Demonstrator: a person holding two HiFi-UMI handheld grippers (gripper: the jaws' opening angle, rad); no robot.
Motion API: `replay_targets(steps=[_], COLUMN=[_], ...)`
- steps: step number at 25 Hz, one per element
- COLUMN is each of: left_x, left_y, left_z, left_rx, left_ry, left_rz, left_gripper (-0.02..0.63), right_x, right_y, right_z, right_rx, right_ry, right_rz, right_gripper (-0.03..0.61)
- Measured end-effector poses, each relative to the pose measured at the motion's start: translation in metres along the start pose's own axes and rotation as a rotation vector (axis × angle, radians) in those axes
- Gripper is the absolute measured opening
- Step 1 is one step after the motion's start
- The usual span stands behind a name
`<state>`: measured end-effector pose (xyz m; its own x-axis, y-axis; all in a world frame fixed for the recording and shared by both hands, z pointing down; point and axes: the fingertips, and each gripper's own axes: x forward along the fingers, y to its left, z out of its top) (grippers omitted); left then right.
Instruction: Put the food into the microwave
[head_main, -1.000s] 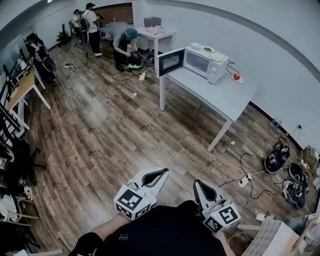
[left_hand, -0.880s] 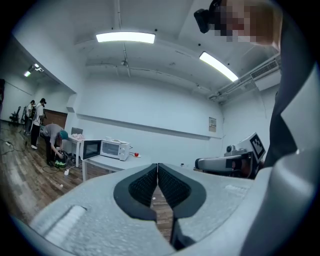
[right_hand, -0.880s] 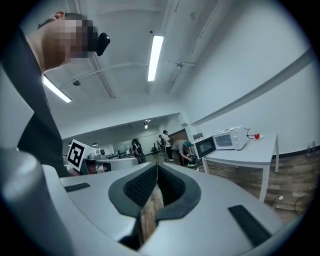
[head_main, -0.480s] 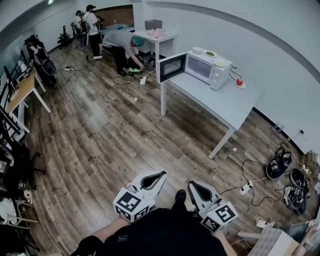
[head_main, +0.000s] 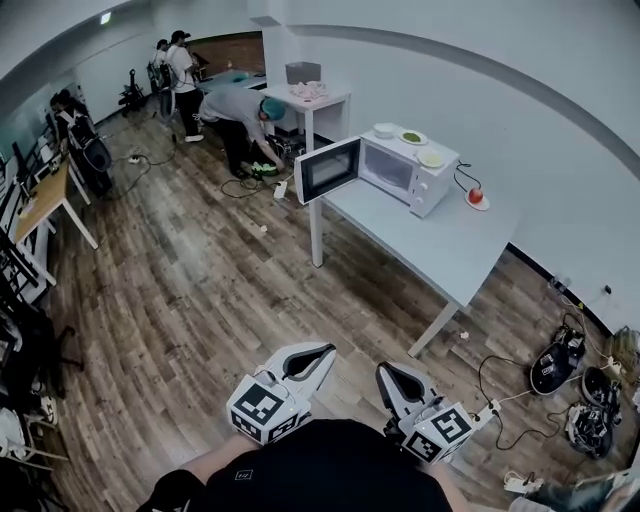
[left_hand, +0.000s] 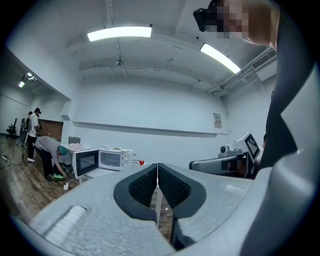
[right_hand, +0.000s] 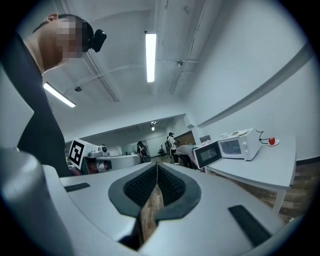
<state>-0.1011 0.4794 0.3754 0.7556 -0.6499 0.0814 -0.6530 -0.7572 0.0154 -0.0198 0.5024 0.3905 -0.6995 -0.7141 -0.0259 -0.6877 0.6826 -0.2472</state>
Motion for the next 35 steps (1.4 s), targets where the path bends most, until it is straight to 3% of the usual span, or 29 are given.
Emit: replay_targets(steps=[4,18,32,35], left_x=[0.047,0.164,0.306,0.338], left_y=[0.013,0.067,0.234,0.274], left_z=[-0.004,-0.026,0.002,0.004], left_rx=[-0.017,-0.084,-0.065,-0.089], left_ry=[0.012,0.084,0.064,0.063], left_rz=[0.008,0.001,-0.067,-0.076], left_gripper=[0.014,0.014,0.014,0.014], right_x=[0.007,0.053,0.207,0.243], right_y=[-0.044,-0.167,-0.309,-0.343], right_z=[0.007,-0.003,0.042,0.045], right_rx=[-0.025,0.075,0.014,0.041], right_ry=[0.019,0.111,0.134,0.135], right_rz=[0.0,-0.013,-0.095,-0.12], right_gripper=[0.015,0.015,0.015,0.015])
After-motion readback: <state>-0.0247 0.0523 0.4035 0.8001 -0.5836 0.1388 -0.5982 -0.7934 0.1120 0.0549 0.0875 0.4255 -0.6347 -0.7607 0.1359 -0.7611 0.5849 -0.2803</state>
